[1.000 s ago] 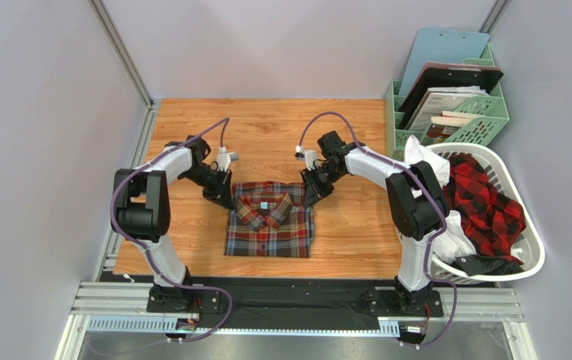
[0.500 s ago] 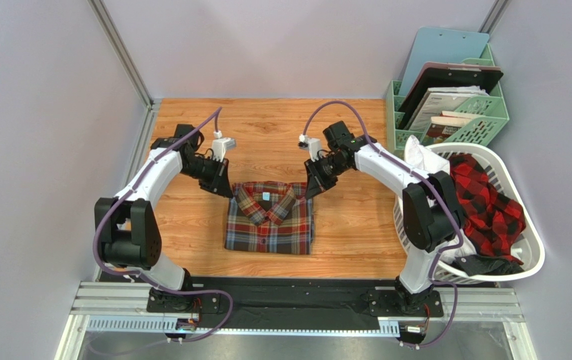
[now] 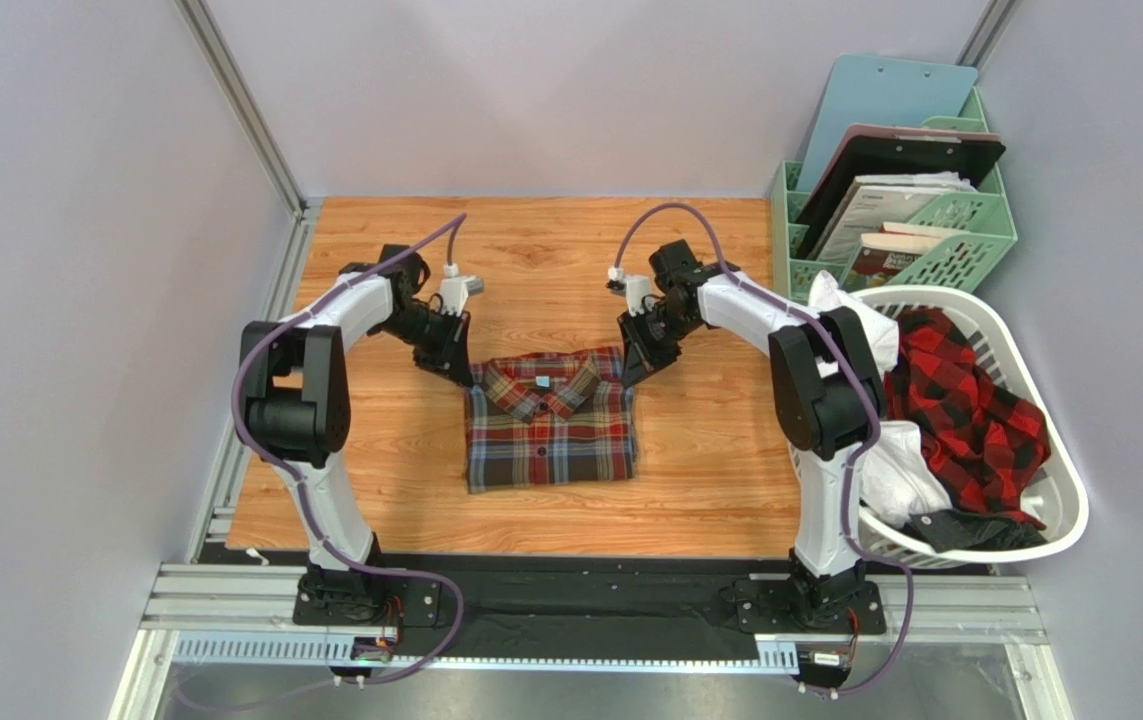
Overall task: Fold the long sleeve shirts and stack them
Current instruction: Fold the shirt, then neatly place the folded shirt to the corner
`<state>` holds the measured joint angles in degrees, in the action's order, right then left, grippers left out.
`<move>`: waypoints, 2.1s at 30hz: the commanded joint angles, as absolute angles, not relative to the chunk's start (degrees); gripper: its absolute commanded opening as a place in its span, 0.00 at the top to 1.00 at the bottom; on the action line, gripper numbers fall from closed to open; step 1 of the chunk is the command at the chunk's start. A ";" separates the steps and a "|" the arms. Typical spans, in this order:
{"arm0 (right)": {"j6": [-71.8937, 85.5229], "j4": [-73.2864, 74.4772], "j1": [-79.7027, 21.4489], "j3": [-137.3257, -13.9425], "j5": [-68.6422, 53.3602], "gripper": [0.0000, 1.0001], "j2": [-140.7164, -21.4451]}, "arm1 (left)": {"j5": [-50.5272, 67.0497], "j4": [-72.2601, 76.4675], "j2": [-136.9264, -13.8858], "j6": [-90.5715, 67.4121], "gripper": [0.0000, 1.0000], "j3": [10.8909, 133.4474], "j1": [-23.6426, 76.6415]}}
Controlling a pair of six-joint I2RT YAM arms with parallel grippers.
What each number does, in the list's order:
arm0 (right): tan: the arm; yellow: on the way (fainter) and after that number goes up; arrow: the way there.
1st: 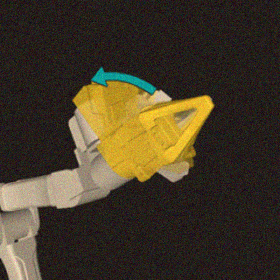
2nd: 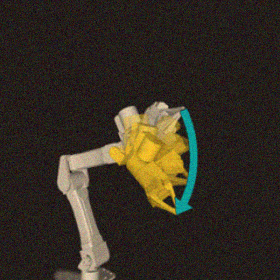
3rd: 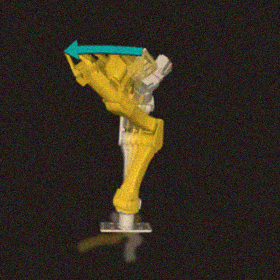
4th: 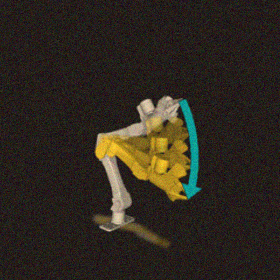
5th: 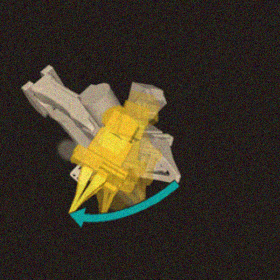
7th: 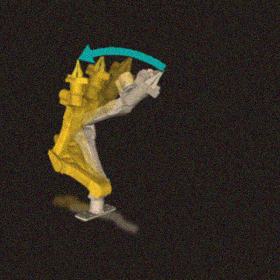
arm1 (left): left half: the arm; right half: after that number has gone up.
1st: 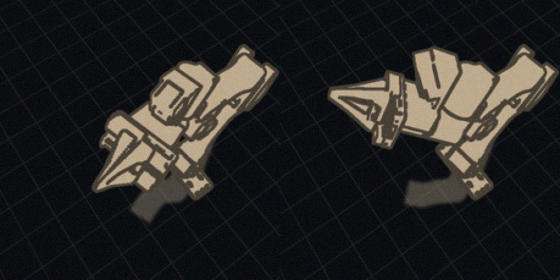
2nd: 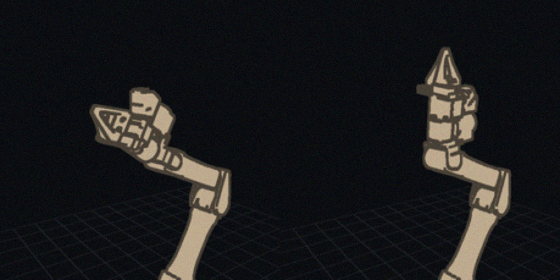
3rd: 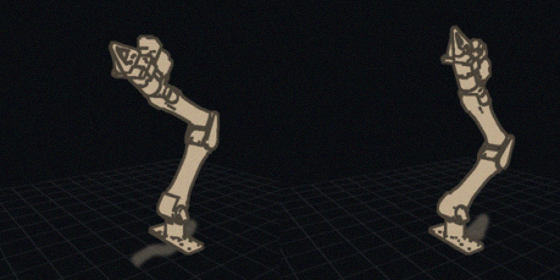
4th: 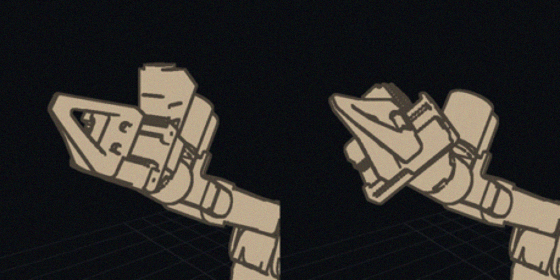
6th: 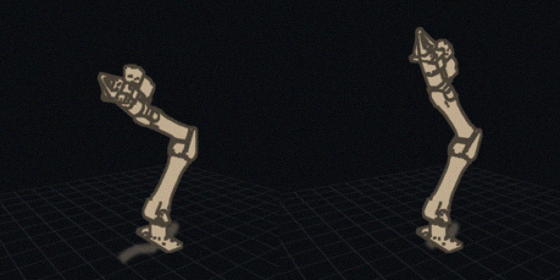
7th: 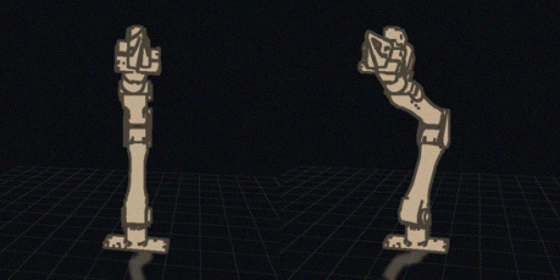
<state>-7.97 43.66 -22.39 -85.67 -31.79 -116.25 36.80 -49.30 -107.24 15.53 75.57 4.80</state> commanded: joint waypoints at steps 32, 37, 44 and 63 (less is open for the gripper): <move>-6.51 44.91 -22.41 -92.22 -25.05 0.24 -107.86 | 31.20 -41.75 -90.55 10.98 0.17 71.83 -0.97; -2.82 43.33 -24.95 -85.70 -26.80 0.08 -98.62 | 22.53 -42.36 -74.64 9.32 0.01 67.42 7.09; 2.36 38.15 -39.62 -79.36 -8.42 0.02 -96.06 | 19.59 -40.70 -66.98 0.36 0.01 66.97 9.85; 10.47 44.30 -45.89 -93.26 6.77 0.00 -124.37 | 20.57 -42.80 -61.87 2.02 0.01 65.39 0.35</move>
